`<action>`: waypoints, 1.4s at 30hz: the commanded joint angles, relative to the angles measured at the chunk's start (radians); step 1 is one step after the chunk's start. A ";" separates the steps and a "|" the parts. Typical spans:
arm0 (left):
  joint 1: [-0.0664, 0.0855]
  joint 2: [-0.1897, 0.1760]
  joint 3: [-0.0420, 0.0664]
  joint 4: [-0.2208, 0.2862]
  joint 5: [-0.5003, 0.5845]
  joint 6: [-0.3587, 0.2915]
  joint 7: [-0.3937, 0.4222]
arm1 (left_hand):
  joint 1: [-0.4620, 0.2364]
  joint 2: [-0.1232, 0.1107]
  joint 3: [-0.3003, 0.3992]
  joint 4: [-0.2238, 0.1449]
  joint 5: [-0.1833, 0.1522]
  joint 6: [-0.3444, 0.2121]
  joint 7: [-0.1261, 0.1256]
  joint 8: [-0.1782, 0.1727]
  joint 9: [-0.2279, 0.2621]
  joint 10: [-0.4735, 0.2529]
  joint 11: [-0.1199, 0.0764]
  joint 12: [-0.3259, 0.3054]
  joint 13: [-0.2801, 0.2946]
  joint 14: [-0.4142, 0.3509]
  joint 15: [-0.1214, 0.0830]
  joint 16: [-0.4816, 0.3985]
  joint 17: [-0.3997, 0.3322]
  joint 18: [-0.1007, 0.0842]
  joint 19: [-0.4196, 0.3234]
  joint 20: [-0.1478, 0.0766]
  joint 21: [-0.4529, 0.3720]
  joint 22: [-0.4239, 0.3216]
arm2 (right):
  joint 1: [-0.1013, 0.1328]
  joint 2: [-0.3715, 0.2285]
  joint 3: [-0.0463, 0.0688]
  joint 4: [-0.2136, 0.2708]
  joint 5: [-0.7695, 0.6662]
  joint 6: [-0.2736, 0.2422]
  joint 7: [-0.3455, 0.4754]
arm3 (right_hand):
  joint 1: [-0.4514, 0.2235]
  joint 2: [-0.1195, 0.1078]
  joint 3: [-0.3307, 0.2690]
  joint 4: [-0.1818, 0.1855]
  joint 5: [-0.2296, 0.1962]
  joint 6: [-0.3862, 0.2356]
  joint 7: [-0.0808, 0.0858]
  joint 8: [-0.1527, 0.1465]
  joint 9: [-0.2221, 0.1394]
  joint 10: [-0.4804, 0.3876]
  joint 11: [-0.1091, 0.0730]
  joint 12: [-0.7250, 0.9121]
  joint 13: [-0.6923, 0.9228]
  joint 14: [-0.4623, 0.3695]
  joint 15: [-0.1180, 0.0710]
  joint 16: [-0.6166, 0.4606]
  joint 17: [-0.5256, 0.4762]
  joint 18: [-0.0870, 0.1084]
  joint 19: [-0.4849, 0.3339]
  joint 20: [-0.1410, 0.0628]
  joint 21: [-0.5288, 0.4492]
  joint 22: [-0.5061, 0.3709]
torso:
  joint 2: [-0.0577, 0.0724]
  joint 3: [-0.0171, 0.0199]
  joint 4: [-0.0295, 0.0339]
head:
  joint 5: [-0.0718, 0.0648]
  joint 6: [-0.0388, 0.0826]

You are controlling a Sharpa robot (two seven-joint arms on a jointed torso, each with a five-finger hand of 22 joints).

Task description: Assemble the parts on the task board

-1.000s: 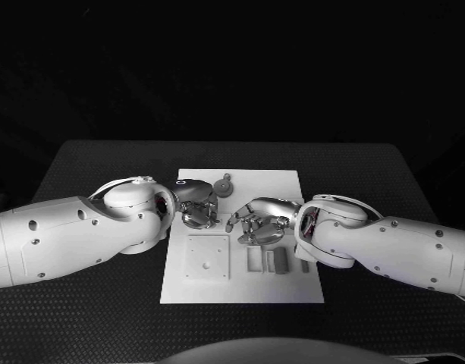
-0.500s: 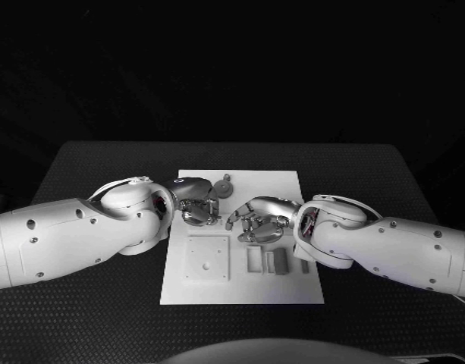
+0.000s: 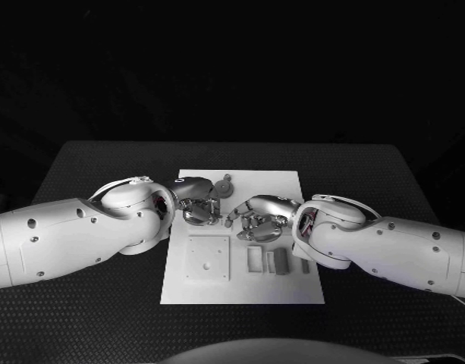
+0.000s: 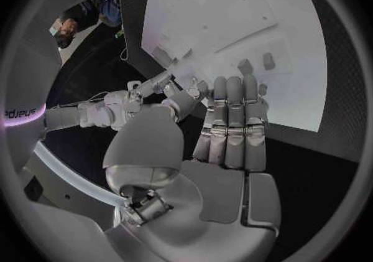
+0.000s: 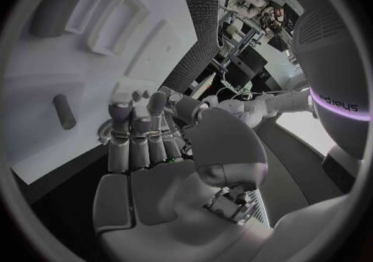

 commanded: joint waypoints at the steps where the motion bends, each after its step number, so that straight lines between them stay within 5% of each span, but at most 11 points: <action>1: 0.000 0.002 0.000 0.003 0.007 0.000 0.017 | 0.002 0.007 0.002 0.004 0.005 0.000 -0.005 0.016 0.062 0.002 0.002 -0.007 0.001 0.003 0.004 -0.007 -0.001 -0.013 0.006 0.002 -0.004 -0.001 | 0.000 0.005 0.000 0.001 -0.048 0.042 -0.028 | -0.004 -0.005 0.005 0.000 -0.002 -0.016 0.031 0.004 0.001 -0.004 0.004 0.000 0.000 -0.001 0.007 0.002 0.000 0.063 -0.002 -0.004 0.006 0.018 | 0.000 -0.0011 0.0002 | 0.001 -0.001; 34: 0.000 0.008 0.000 0.001 -0.011 0.075 0.016 | 0.003 0.006 0.002 0.000 0.007 0.001 -0.007 0.019 0.075 0.007 0.000 -0.008 0.004 0.009 0.002 -0.007 -0.002 -0.012 0.012 0.001 -0.003 -0.001 | 0.004 0.023 0.001 0.005 -0.108 0.035 -0.062 | -0.009 -0.010 0.008 0.002 -0.002 -0.003 0.041 0.017 0.004 -0.007 0.014 0.003 0.000 -0.001 0.016 0.003 0.000 0.063 -0.003 -0.003 0.007 0.017 | 0.000 -0.0007 0.0003 | 0.010 -0.008; 42: 0.000 0.007 0.000 0.001 -0.012 0.081 0.015 | 0.003 0.006 0.002 0.000 0.007 0.001 -0.007 0.019 0.076 0.008 0.000 -0.008 0.004 0.009 0.002 -0.007 -0.002 -0.012 0.012 0.001 -0.003 -0.001 | 0.004 0.032 0.009 0.008 -0.130 0.026 -0.074 | -0.012 -0.014 0.009 0.001 -0.002 0.017 0.047 0.030 0.008 -0.009 0.019 0.007 0.001 -0.001 0.021 0.004 0.000 0.063 -0.002 -0.003 0.007 0.016 | 0.000 -0.0004 0.0002 | 0.010 -0.009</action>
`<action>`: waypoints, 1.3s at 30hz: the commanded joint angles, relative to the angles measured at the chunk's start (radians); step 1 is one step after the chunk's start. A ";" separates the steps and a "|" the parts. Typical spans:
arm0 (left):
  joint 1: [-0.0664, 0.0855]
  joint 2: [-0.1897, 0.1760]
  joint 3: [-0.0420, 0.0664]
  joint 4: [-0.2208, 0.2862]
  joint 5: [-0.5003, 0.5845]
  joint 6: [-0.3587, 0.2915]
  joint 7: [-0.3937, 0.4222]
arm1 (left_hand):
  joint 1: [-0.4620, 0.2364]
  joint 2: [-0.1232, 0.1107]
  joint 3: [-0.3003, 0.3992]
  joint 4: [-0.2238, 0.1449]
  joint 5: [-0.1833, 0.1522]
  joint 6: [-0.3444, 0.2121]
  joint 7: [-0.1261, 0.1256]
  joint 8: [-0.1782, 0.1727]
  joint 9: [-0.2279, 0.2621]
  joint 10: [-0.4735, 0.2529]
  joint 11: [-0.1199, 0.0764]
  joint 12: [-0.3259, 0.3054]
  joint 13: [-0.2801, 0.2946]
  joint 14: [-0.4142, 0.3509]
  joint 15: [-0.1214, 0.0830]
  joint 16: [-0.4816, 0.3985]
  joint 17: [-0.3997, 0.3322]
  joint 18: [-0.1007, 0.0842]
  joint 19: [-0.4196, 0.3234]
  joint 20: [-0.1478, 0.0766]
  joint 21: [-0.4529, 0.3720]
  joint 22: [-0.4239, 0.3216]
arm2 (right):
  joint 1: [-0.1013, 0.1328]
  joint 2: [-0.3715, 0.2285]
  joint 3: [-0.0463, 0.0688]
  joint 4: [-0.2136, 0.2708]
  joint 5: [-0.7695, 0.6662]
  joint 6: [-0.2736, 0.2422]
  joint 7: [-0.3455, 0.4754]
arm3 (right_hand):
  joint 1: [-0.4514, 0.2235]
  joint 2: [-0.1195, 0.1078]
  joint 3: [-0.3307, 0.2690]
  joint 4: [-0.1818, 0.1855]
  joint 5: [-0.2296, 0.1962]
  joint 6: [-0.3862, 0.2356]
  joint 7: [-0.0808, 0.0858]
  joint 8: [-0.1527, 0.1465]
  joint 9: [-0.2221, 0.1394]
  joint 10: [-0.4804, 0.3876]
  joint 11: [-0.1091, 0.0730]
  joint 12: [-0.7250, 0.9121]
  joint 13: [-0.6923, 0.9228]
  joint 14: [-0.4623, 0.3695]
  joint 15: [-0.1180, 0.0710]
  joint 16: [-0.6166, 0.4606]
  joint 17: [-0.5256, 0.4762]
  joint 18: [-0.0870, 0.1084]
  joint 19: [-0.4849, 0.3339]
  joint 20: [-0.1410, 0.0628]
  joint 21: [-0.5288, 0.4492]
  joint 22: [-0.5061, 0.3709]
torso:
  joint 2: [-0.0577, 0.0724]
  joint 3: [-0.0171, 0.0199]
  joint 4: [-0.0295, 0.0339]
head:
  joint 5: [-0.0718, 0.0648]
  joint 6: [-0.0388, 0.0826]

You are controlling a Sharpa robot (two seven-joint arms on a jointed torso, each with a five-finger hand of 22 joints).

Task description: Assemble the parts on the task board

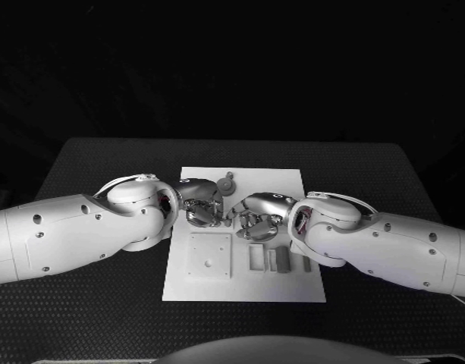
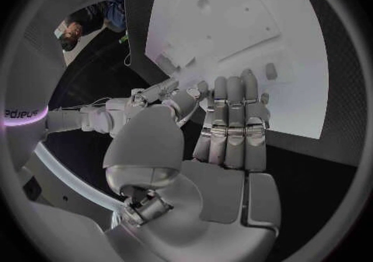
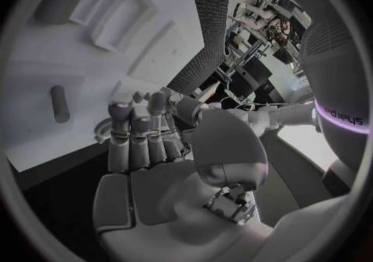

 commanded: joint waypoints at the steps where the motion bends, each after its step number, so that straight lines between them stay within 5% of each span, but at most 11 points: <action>1: 0.000 0.001 0.000 0.002 -0.006 0.019 0.009 | 0.000 0.007 0.003 0.000 0.004 0.009 -0.003 0.013 0.076 0.008 0.000 -0.003 0.002 0.006 -0.001 -0.004 -0.001 -0.012 0.005 0.001 -0.004 -0.002 | 0.000 0.004 0.002 0.003 -0.028 0.004 -0.010 | -0.003 -0.006 0.006 -0.002 -0.002 0.023 0.041 0.004 0.000 0.000 0.010 0.005 0.001 -0.001 0.008 0.004 0.000 0.063 0.002 -0.007 0.007 0.016 | 0.000 0.0005 0.0002 | 0.000 -0.001; 24: 0.000 0.003 0.000 0.000 -0.010 0.039 0.007 | 0.000 0.007 0.002 -0.001 0.005 0.009 -0.004 0.013 0.079 0.009 0.000 -0.004 0.002 0.007 -0.002 -0.004 -0.001 -0.012 0.006 0.000 -0.004 -0.002 | 0.001 0.010 0.002 0.002 -0.052 -0.002 -0.021 | -0.008 -0.012 0.006 -0.001 -0.002 0.102 0.018 0.066 0.045 -0.001 -0.011 0.013 -0.002 0.002 -0.012 0.004 -0.003 0.063 0.008 -0.008 0.007 0.015 | 0.000 0.0000 0.0001 | 0.003 -0.002; 39: 0.000 0.006 0.000 0.000 -0.033 0.041 0.009 | 0.000 0.007 0.002 -0.001 0.005 0.009 -0.004 0.013 0.081 0.009 0.000 -0.004 0.002 0.008 -0.002 -0.004 -0.001 -0.012 0.007 0.000 -0.004 -0.002 | 0.001 0.025 0.008 0.000 -0.047 -0.038 -0.024 | -0.015 -0.009 0.006 0.001 -0.002 0.125 0.000 0.126 0.154 0.002 -0.028 0.017 -0.003 0.006 -0.028 0.003 -0.006 0.063 0.013 -0.009 0.005 0.014 | 0.000 0.0001 -0.0003 | 0.003 -0.003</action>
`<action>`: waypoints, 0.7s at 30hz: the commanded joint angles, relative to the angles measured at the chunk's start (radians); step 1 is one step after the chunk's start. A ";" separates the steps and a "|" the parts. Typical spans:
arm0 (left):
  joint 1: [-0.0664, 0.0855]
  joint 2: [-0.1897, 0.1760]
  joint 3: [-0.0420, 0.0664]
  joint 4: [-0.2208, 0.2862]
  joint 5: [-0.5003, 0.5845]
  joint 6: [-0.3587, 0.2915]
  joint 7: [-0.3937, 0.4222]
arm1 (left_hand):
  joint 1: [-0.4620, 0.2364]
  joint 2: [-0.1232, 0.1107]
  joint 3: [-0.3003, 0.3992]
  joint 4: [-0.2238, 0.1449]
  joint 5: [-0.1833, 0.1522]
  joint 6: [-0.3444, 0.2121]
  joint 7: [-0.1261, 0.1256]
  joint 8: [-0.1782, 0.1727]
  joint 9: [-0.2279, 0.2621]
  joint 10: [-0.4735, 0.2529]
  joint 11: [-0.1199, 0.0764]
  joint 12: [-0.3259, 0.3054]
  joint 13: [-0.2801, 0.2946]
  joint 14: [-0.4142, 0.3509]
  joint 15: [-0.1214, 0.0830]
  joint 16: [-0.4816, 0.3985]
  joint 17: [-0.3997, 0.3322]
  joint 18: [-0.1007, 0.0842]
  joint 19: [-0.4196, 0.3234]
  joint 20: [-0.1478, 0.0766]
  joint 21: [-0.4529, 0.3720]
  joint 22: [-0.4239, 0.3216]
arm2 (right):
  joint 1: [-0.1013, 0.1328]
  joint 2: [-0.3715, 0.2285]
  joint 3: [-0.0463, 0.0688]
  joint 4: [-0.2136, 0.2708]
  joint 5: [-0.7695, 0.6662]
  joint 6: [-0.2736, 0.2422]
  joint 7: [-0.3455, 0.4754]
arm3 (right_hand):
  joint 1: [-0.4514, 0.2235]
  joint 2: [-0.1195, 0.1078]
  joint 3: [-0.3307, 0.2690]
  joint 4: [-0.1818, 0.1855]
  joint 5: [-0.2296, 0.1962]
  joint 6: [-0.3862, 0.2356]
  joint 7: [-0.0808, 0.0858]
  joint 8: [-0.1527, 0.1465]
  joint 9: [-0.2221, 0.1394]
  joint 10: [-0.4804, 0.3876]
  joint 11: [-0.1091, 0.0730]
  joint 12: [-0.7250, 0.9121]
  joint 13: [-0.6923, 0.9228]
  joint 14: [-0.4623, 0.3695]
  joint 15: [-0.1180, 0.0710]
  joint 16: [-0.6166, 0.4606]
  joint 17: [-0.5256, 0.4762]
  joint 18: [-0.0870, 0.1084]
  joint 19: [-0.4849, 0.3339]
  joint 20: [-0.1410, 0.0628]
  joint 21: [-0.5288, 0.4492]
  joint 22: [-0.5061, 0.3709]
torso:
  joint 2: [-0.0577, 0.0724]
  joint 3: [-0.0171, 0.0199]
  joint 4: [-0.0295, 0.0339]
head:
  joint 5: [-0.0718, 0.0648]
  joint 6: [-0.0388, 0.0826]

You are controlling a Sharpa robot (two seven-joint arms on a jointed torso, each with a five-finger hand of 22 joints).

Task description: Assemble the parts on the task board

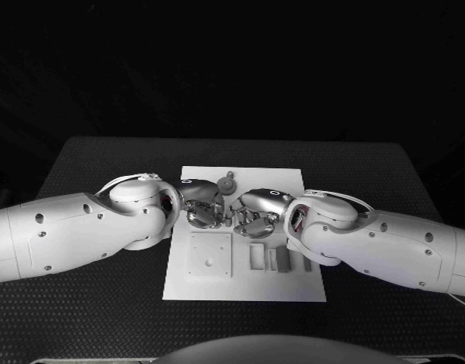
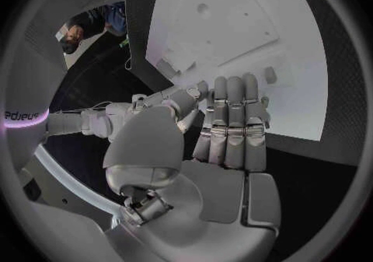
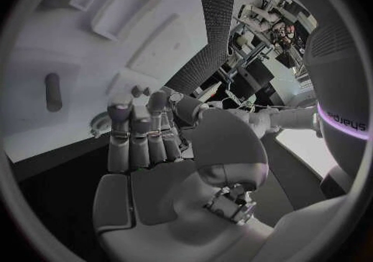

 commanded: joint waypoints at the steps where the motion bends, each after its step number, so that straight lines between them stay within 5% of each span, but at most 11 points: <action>1: 0.000 0.002 0.000 0.002 -0.015 0.010 0.010 | 0.001 0.008 0.006 0.001 0.006 0.009 -0.003 0.006 0.077 0.009 0.000 -0.005 0.001 0.008 -0.002 -0.004 -0.001 -0.012 0.007 0.000 -0.004 -0.001 | 0.000 0.006 0.001 -0.001 -0.007 -0.010 -0.001 | -0.007 -0.001 0.007 0.001 -0.002 0.019 0.016 0.007 0.017 0.000 -0.008 0.004 0.001 0.000 -0.009 0.003 -0.001 0.064 0.000 -0.007 0.001 0.014 | 0.000 -0.0002 -0.0001 | -0.001 -0.001; 8: 0.000 0.002 0.000 0.003 -0.015 0.010 0.009 | 0.001 0.007 0.006 0.001 0.006 0.009 -0.003 0.006 0.078 0.010 -0.001 -0.005 0.001 0.008 -0.002 -0.004 -0.001 -0.012 0.007 0.000 -0.004 -0.001 | 0.000 0.013 0.001 -0.006 -0.005 0.009 -0.005 | -0.008 0.001 0.010 0.000 -0.002 0.014 0.015 0.015 0.048 -0.002 -0.009 0.004 0.002 -0.001 -0.010 0.002 -0.001 0.064 -0.001 -0.007 0.000 0.015 | 0.000 -0.0009 0.0000 | 0.000 -0.001; 13: 0.000 0.001 0.000 0.003 -0.015 0.010 0.009 | 0.001 0.007 0.006 0.001 0.006 0.009 -0.003 0.006 0.079 0.010 -0.001 -0.005 0.002 0.008 -0.002 -0.004 -0.001 -0.012 0.008 0.000 -0.004 -0.001 | 0.000 0.016 0.001 -0.014 -0.005 0.022 -0.010 | -0.011 0.003 0.010 0.000 -0.002 0.022 0.008 0.042 0.110 -0.004 -0.015 0.005 0.003 -0.003 -0.015 0.002 -0.001 0.064 -0.002 -0.007 -0.001 0.016 | 0.000 -0.0007 0.0004 | 0.000 -0.001; 21: 0.000 0.001 0.000 0.005 -0.012 0.007 0.013 | 0.000 0.007 0.006 0.000 0.006 0.009 -0.003 0.006 0.080 0.010 -0.001 -0.005 0.002 0.009 -0.002 -0.005 -0.001 -0.012 0.008 0.000 -0.004 -0.001 | 0.001 0.026 0.001 -0.036 -0.005 0.028 -0.009 | -0.013 0.005 0.012 0.000 -0.002 0.016 0.007 0.048 0.142 -0.005 -0.016 0.004 0.003 -0.005 -0.016 0.001 -0.001 0.064 -0.003 -0.007 -0.001 0.016 | 0.000 0.0000 -0.0003 | 0.000 -0.002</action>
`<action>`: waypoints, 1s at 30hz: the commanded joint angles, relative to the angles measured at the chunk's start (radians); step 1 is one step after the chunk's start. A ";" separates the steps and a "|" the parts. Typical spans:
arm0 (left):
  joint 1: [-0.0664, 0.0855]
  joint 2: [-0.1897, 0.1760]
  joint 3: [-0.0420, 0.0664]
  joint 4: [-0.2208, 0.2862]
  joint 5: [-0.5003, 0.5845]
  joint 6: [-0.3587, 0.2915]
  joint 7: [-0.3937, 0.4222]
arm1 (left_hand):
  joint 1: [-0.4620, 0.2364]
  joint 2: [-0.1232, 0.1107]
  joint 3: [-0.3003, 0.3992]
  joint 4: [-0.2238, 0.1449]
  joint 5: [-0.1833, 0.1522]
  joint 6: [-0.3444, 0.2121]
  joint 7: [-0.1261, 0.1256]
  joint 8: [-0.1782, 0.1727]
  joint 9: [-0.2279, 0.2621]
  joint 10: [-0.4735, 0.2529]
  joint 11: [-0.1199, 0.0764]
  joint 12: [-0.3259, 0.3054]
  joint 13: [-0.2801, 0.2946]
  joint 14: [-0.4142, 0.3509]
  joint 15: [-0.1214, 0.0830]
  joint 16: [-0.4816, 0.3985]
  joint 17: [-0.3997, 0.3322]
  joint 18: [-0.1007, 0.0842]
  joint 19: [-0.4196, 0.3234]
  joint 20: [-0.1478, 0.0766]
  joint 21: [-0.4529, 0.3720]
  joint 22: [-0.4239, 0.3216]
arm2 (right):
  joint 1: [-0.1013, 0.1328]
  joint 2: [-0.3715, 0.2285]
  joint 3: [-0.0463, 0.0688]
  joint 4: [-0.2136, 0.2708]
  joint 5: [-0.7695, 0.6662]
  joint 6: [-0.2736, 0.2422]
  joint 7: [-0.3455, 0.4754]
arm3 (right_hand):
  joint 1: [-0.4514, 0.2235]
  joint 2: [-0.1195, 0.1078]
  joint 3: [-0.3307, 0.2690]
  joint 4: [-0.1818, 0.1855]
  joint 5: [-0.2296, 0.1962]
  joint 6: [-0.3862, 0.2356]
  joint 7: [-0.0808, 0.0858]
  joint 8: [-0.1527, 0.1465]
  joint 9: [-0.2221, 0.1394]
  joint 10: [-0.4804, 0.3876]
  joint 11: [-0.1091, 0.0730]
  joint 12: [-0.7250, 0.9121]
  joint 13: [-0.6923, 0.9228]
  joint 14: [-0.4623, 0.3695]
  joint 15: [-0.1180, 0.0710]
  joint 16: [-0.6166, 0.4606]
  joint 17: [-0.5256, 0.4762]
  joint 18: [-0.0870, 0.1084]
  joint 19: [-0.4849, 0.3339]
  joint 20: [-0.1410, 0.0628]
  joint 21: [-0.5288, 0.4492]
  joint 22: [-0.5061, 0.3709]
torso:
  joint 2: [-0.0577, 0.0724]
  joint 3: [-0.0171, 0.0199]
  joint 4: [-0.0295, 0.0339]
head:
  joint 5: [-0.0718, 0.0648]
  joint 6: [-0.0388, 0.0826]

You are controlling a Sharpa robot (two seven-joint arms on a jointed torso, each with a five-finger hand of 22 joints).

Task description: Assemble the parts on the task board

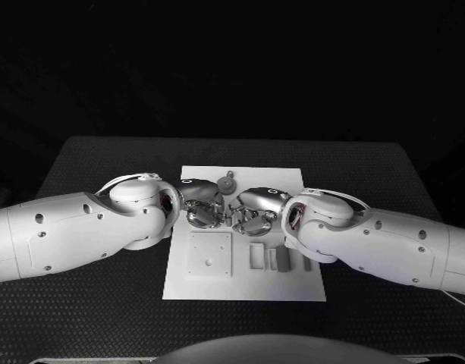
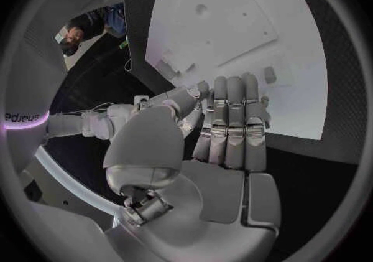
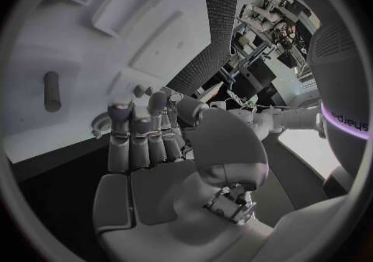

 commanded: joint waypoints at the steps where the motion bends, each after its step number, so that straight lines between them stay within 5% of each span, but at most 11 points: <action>1: 0.000 0.002 0.000 0.004 0.003 0.004 0.014 | -0.002 0.007 0.005 0.000 0.003 0.010 -0.001 0.003 0.079 0.006 0.003 -0.005 0.001 0.005 0.001 -0.005 -0.001 -0.012 0.008 0.000 -0.004 -0.001 | 0.000 0.007 0.000 -0.008 -0.003 0.021 -0.001 | -0.009 0.001 0.007 0.001 -0.002 0.005 0.010 0.003 0.008 0.001 -0.008 0.004 0.002 0.000 -0.005 0.001 -0.001 0.064 -0.003 -0.007 -0.001 0.016 | 0.000 0.0010 -0.0004 | -0.001 -0.001; 30: 0.000 0.002 0.000 -0.004 0.007 0.013 0.015 | -0.004 0.005 0.004 -0.001 0.005 0.011 -0.002 0.003 0.085 0.010 0.002 -0.006 0.002 0.009 0.000 -0.005 -0.001 -0.012 0.011 -0.001 -0.004 -0.001 | 0.000 0.015 0.000 -0.015 -0.009 0.012 -0.004 | -0.012 0.004 0.009 0.000 -0.002 0.007 0.008 0.008 0.052 0.000 -0.010 0.005 0.003 -0.001 -0.007 0.002 -0.001 0.064 -0.004 -0.007 0.000 0.016 | 0.000 0.0013 -0.0002 | 0.001 0.000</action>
